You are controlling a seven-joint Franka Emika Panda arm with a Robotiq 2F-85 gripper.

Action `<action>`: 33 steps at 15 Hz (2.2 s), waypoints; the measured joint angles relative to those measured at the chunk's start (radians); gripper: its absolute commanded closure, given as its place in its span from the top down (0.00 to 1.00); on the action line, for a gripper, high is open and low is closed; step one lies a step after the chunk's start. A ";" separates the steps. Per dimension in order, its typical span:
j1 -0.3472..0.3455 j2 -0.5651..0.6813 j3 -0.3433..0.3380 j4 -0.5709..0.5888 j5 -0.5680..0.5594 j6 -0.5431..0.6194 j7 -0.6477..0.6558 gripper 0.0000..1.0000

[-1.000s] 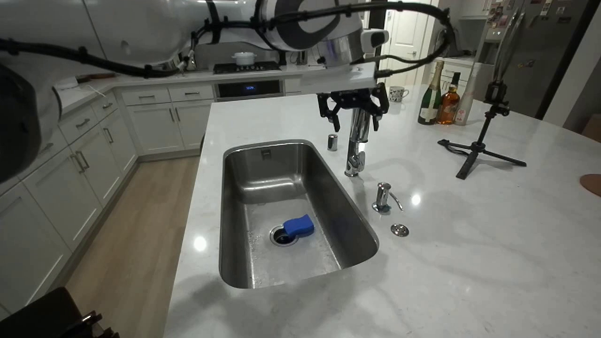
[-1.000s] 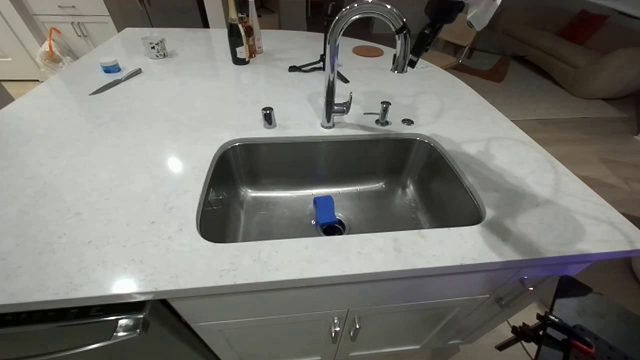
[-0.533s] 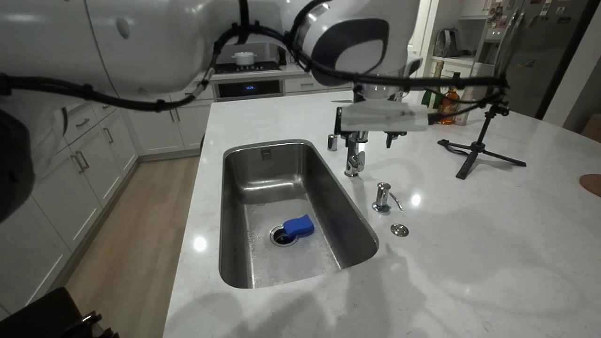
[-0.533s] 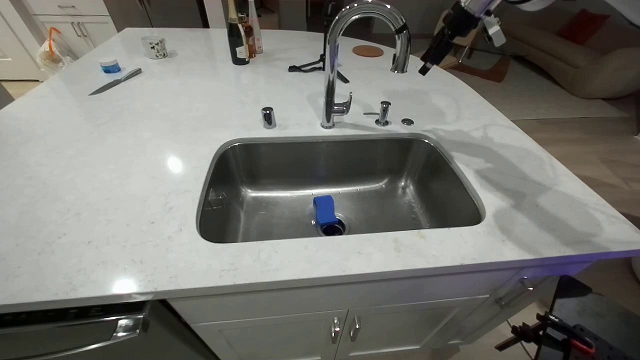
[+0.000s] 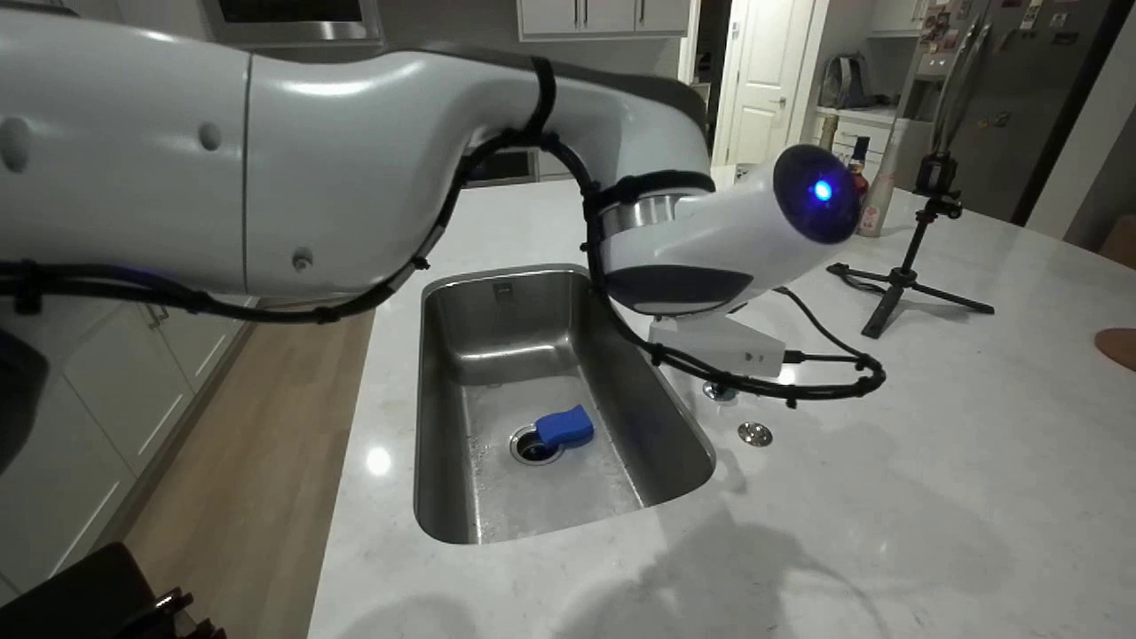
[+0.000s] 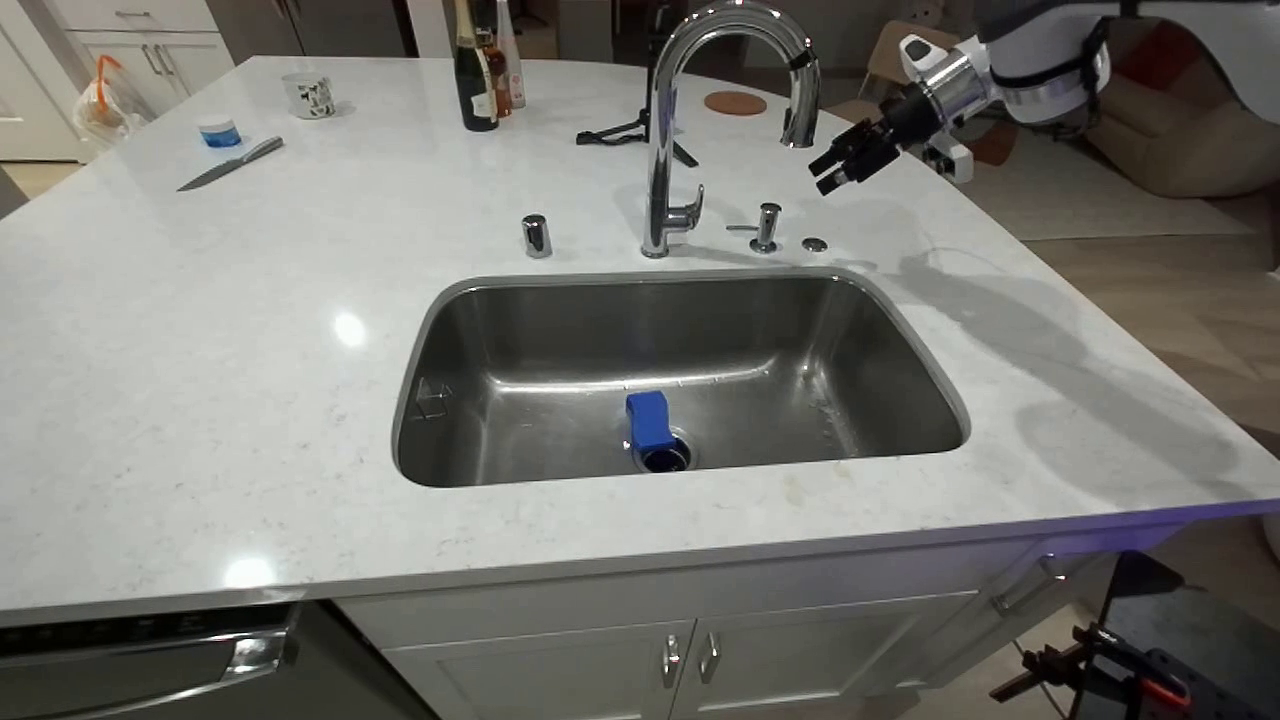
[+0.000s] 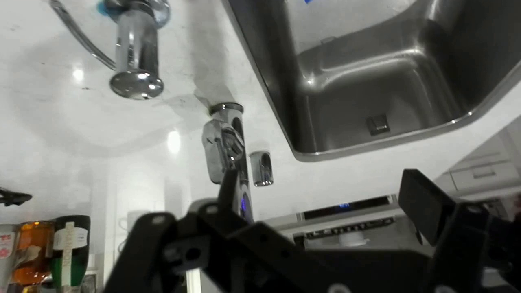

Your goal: Push back the retractable faucet into the main hose

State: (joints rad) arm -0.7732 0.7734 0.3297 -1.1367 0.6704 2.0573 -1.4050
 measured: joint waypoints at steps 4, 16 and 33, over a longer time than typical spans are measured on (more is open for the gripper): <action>-0.054 -0.001 0.097 -0.084 0.200 0.009 -0.117 1.00; -0.051 -0.109 0.109 -0.217 0.219 0.201 -0.088 1.00; 0.345 -0.239 -0.325 -0.171 -0.413 0.011 0.624 1.00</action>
State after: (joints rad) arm -0.4279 0.5341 0.0050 -1.3082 0.2575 2.0686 -0.7814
